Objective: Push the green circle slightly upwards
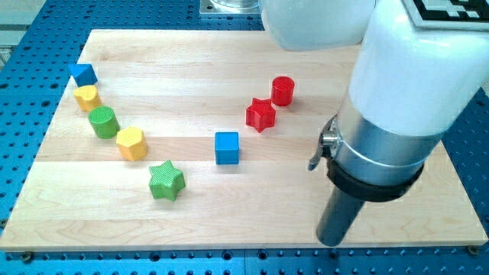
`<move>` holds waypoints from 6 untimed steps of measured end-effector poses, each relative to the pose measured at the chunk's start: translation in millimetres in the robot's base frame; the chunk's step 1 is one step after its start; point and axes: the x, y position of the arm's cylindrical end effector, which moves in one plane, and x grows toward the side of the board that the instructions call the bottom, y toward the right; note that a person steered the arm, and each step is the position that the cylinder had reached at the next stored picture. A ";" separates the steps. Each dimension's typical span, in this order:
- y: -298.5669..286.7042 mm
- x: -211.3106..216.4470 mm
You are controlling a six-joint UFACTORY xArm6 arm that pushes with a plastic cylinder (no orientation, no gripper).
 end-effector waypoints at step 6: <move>-319.0 -135.1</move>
